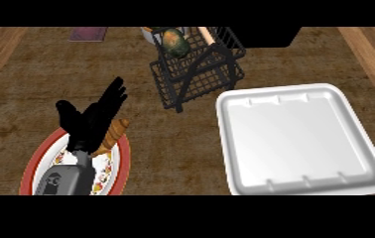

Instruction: Pick the squash from the tray and place it in the tiered basket

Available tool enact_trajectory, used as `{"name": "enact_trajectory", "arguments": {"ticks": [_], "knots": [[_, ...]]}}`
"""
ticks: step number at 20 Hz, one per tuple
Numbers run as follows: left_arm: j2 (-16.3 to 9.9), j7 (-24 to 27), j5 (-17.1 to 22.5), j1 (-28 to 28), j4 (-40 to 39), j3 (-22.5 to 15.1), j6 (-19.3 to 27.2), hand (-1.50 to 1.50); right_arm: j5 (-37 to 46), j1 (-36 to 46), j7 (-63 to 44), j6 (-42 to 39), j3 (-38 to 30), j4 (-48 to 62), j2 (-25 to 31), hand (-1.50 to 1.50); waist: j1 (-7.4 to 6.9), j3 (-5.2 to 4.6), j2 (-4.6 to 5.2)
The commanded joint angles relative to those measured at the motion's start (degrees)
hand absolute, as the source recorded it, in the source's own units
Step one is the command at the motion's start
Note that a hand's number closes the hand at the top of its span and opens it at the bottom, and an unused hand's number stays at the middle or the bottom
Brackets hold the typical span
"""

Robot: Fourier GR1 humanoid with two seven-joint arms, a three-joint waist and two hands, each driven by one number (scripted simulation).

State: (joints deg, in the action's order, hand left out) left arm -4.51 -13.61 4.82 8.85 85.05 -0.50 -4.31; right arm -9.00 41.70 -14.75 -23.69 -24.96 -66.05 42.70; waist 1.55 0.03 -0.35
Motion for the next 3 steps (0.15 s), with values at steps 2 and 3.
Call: {"name": "enact_trajectory", "arguments": {"ticks": [2, 3], "knots": [[-1.05, -0.54, 0.98, -0.2, 1.18, 0.82, -1.27, 0.0, -6.65, -6.83, 1.66, -9.13, -8.25, 1.01, 8.58, -1.5, -0.92, -0.01, 0.21], [1.26, -0.02, -0.83, 3.01, -2.65, -0.63, 0.52, 0.0, -6.13, -4.86, 1.57, -8.77, -8.19, 3.75, 9.68, -1.5, -1.15, -0.03, 0.37]]}}
